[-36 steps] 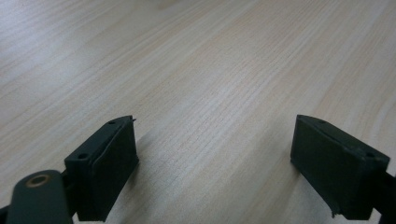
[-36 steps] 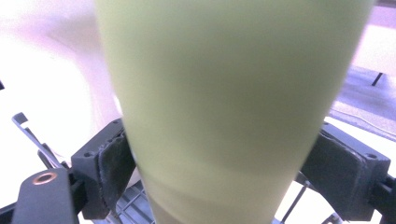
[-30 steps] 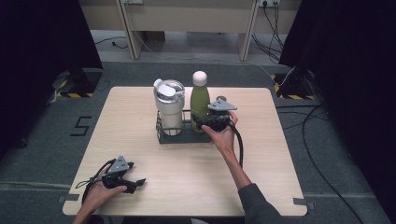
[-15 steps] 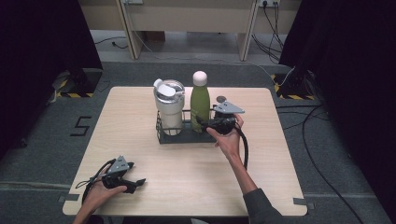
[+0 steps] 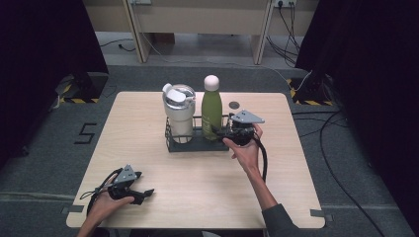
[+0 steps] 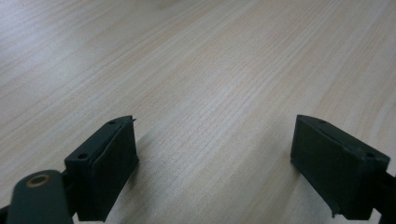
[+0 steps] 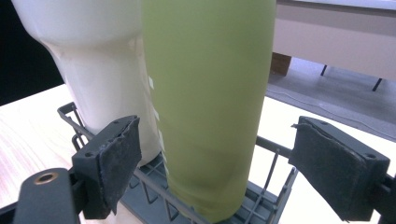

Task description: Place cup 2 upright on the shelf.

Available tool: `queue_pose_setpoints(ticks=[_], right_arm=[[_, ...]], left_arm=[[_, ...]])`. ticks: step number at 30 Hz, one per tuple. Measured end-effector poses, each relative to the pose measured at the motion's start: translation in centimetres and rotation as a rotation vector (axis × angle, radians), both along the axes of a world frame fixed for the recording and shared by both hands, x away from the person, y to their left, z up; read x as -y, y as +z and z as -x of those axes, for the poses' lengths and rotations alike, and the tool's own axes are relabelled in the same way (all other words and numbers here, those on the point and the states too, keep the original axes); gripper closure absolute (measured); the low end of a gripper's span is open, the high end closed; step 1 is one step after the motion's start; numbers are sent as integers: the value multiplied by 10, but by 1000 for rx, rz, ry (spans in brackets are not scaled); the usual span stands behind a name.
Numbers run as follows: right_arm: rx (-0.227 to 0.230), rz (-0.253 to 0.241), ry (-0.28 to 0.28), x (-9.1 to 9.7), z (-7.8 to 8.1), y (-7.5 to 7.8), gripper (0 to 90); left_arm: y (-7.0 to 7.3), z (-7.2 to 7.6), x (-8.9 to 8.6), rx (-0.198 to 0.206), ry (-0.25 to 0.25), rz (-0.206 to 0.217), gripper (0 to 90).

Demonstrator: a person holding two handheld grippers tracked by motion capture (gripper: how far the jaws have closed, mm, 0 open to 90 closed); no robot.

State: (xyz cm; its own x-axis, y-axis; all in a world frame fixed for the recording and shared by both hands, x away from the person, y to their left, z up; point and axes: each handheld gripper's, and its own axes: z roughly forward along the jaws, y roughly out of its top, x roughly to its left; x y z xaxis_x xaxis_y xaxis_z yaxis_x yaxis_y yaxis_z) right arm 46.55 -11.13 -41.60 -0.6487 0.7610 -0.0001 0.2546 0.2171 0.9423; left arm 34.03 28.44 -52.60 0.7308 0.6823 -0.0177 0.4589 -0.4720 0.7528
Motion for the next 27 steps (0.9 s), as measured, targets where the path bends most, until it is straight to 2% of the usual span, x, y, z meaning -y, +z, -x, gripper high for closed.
queue_pose_setpoints(ticks=[27], right_arm=[[4, -21, -13, 23, 19, -2, 159]], left_arm=[[0, 0, 0, 0, 0, 0, 138]])
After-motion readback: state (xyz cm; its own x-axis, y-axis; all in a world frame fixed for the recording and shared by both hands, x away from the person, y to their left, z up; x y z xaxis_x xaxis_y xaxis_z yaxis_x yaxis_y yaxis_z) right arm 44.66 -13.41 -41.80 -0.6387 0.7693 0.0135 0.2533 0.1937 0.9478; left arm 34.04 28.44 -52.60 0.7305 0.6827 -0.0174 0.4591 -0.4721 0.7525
